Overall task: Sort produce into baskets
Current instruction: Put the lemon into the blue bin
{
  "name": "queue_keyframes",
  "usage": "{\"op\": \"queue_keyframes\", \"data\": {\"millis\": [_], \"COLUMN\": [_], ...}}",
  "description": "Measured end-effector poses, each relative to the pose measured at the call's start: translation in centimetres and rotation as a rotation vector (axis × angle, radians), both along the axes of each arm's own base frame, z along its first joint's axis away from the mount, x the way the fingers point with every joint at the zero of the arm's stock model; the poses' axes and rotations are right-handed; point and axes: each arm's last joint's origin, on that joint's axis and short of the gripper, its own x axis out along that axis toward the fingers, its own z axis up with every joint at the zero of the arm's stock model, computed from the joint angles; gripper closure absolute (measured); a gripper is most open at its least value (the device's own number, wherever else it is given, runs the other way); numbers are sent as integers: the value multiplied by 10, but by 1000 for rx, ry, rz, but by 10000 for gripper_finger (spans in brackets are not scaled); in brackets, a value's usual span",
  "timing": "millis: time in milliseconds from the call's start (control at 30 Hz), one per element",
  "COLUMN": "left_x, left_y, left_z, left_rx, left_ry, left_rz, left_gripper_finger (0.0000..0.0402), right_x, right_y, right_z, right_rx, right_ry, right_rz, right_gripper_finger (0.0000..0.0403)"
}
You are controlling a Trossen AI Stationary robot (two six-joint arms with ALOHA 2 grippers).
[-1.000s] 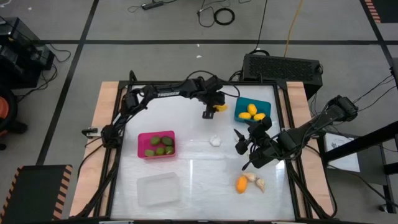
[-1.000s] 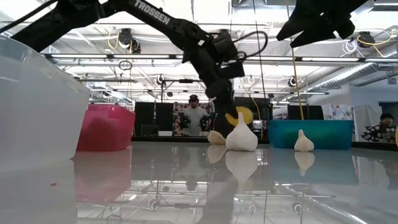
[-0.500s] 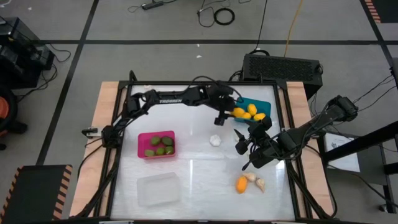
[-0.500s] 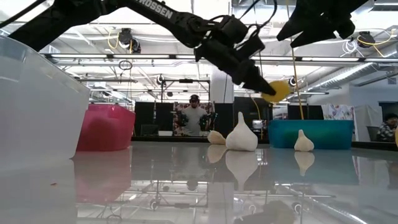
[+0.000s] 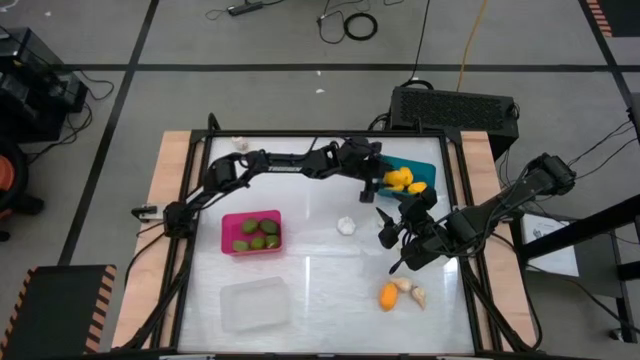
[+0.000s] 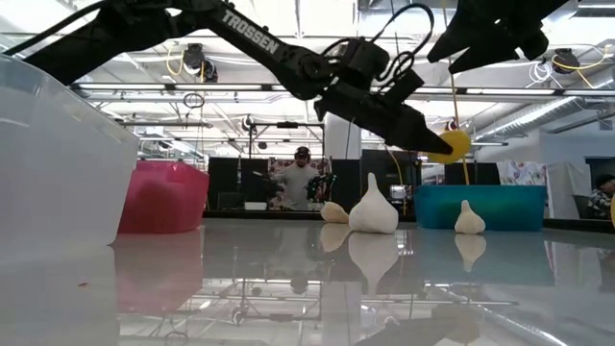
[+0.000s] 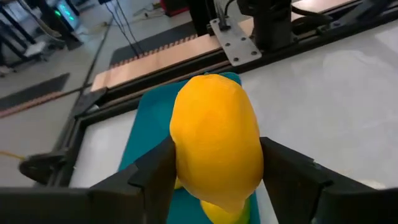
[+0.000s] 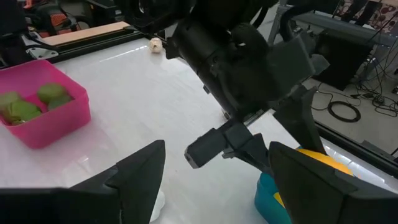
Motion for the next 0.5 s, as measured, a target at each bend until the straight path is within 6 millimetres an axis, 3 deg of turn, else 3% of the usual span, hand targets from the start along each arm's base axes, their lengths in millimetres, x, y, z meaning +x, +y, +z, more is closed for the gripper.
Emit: {"op": "queue_keyframes", "data": {"millis": [300,500], "left_x": [3,1], "left_y": [-10,-18], "left_z": [-1,-3], "left_rx": [66,108], "left_ry": [25,88], "left_rz": [117,111], "left_gripper_finger": [104,89], "right_x": [0,0], "right_y": [0,0], "right_z": [0,0], "right_rx": [0,0], "right_ry": [0,1], "right_rz": [0,0], "right_gripper_finger": [124,124]}}
